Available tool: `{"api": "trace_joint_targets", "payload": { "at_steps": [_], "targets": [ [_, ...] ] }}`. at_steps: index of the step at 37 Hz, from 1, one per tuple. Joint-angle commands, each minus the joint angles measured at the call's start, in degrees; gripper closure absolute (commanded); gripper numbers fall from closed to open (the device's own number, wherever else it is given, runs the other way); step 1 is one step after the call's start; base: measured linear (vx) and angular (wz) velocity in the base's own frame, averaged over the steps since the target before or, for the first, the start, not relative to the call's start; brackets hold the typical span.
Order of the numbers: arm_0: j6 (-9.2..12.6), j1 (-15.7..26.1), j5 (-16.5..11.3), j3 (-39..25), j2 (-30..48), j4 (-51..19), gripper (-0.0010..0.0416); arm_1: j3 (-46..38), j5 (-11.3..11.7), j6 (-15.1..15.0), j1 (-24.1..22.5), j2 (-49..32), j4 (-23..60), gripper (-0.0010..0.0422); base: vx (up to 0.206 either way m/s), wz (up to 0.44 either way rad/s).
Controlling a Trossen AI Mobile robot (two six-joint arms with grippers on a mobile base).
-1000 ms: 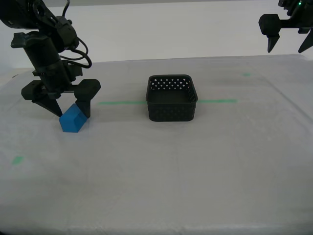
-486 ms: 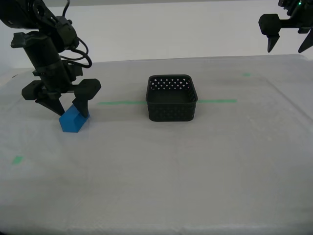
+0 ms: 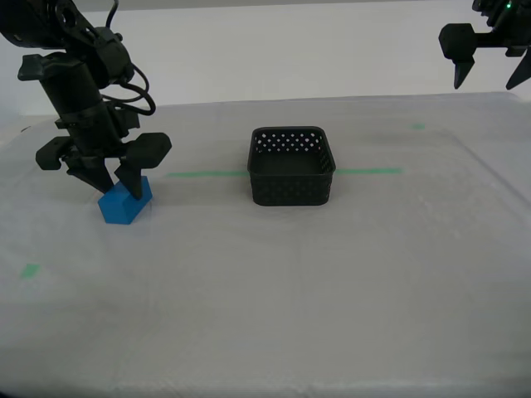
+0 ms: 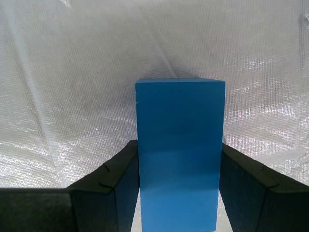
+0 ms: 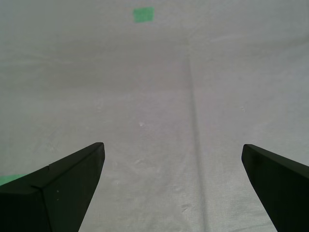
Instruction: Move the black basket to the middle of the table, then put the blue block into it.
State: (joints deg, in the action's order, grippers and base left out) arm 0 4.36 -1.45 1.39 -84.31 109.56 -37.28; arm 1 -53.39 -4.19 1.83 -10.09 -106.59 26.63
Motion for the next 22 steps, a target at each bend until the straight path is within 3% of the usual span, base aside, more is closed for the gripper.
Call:
{"api": "trace_joint_targets", "payload": {
  "at_steps": [1,11,22],
  "targets": [
    [0.09,0.00,-0.04,-0.09,-0.04,0.02,0.0007,-0.02,-0.13,0.46,-0.02,0.00,0.42,0.0299,0.000,0.000],
    [0.09,0.00,-0.04,-0.09,-0.04,0.04,0.0007,-0.02,-0.15,2.25,-0.02,0.00,0.83,0.0416,0.000,0.000],
    [0.09,0.00,-0.04,-0.09,-0.04,0.04,0.0007,-1.42,-0.15,2.93,-0.04,1.38,3.61,0.0412,0.000,0.000]
  ]
}}
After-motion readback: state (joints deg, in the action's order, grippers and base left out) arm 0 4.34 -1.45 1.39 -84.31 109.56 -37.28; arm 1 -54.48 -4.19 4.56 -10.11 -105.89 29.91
